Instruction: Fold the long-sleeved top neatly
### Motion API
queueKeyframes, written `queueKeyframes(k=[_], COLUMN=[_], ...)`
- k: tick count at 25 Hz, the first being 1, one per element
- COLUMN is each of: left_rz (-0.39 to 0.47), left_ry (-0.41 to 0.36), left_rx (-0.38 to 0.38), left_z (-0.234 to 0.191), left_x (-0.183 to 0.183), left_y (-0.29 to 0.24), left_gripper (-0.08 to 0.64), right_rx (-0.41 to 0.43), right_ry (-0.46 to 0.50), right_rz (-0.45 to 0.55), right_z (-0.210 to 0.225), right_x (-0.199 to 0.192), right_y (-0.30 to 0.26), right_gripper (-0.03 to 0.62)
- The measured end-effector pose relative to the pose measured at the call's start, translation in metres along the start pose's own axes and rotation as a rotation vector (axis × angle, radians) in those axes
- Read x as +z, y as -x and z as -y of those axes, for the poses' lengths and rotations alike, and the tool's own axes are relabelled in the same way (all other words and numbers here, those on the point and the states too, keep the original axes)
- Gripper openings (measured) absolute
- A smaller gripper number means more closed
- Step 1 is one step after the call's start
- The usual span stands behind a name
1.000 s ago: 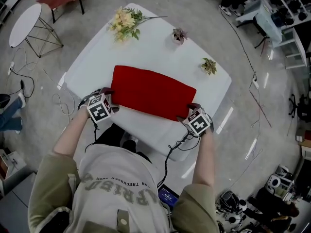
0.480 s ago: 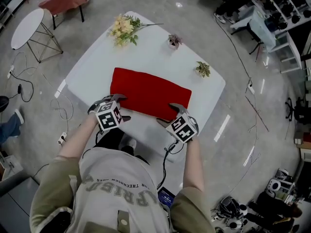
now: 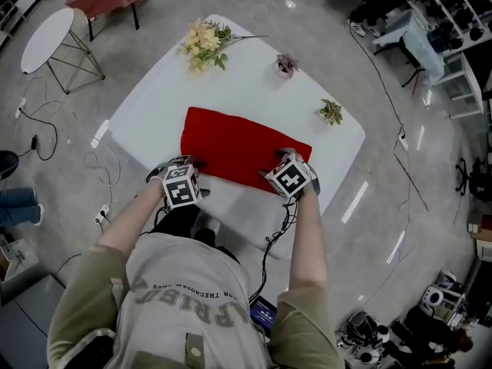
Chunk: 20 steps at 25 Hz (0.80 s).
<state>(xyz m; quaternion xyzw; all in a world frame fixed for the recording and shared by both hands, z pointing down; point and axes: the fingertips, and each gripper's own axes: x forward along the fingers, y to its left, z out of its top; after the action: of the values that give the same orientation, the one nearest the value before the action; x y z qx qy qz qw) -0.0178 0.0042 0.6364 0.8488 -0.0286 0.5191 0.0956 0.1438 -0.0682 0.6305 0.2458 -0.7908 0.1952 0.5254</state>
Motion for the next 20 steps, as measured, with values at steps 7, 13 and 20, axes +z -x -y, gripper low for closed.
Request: queueKeyframes(k=[7, 13, 20], left_rz=[0.075, 0.543, 0.876], left_ry=[0.059, 0.306, 0.471], left_rx=[-0.022, 0.331, 0.631], left_z=[-0.003, -0.049, -0.042], left_x=[0.007, 0.055, 0.090], left_y=[0.016, 0.116, 0.191], left_gripper=[0.342, 0.341, 0.337], right_rx=[-0.003, -0.264, -0.567], right_ry=[-0.062, -0.337, -0.586], right_rz=[0.042, 0.630, 1.066], right_z=[0.003, 0.001, -0.036], right_x=[0.008, 0.036, 0.038], right_y=[0.007, 0.119, 0.206], right_gripper=[0.331, 0.331, 0.330])
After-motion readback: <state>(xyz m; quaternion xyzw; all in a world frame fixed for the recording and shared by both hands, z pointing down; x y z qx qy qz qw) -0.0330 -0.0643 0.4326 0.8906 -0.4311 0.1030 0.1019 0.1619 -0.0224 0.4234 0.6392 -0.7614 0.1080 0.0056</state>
